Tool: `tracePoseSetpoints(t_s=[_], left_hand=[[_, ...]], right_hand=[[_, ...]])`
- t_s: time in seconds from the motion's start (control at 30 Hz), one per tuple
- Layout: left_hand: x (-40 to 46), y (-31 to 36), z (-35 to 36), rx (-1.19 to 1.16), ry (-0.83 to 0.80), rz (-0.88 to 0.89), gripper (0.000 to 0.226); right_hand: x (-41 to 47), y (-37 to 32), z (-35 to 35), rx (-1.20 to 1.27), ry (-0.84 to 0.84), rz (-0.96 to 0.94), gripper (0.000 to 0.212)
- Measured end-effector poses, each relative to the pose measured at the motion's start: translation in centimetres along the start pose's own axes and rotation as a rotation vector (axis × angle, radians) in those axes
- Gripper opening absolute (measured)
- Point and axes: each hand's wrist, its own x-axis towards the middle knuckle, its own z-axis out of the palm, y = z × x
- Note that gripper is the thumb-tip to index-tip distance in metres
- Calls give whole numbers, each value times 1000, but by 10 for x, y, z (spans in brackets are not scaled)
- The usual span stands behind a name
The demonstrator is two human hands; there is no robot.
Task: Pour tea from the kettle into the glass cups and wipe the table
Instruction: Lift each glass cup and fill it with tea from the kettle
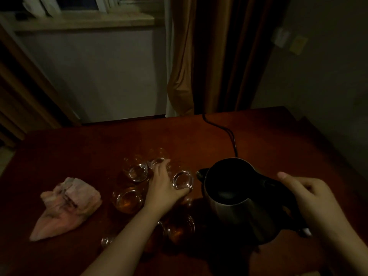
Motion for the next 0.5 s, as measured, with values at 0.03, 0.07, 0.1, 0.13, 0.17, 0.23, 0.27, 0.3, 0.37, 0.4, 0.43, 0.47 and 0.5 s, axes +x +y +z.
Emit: tracePoseSetpoints(t_s=[0.03,0.07,0.1,0.13,0.17,0.23,0.27,0.3,0.37,0.4,0.43,0.47,0.5], left_hand=[[-5,0,0,-10,14,4,97],[-10,0,0,-14,17,9,94],[-14,0,1,-13,12,11,91],[-18,0,1,-4,-4,6,90],[-21,-1,1,8,-20,3,90],[-25,-2,2,30,-54,4,90],[-26,-2,3,39,-70,6,90],[-27,-3,4,48,-86,8,89],[-29,-2,5,54,-110,11,88],[-29,-2,5,52,-115,13,88],[-30,-1,6,50,-118,13,88],[-30,-1,5,46,-119,15,89],[-30,-1,5,43,-118,18,89]], right_hand=[[-1,-4,-2,-28,-11,-11,45],[-3,-9,-3,-59,-23,-26,46],[-5,-14,-4,-83,-30,-44,43],[-7,-19,-5,-105,-37,-61,39],[-9,-24,-5,-128,-41,-77,35],[-12,-34,-3,-188,-47,-115,38],[-13,-37,-2,-218,-46,-132,42],[-14,-39,-1,-248,-48,-149,46],[-15,-40,2,-293,-56,-173,48],[-15,-40,3,-307,-61,-185,50],[-15,-40,4,-321,-70,-195,56],[-15,-40,4,-338,-77,-201,62],[-15,-39,4,-353,-80,-202,65]])
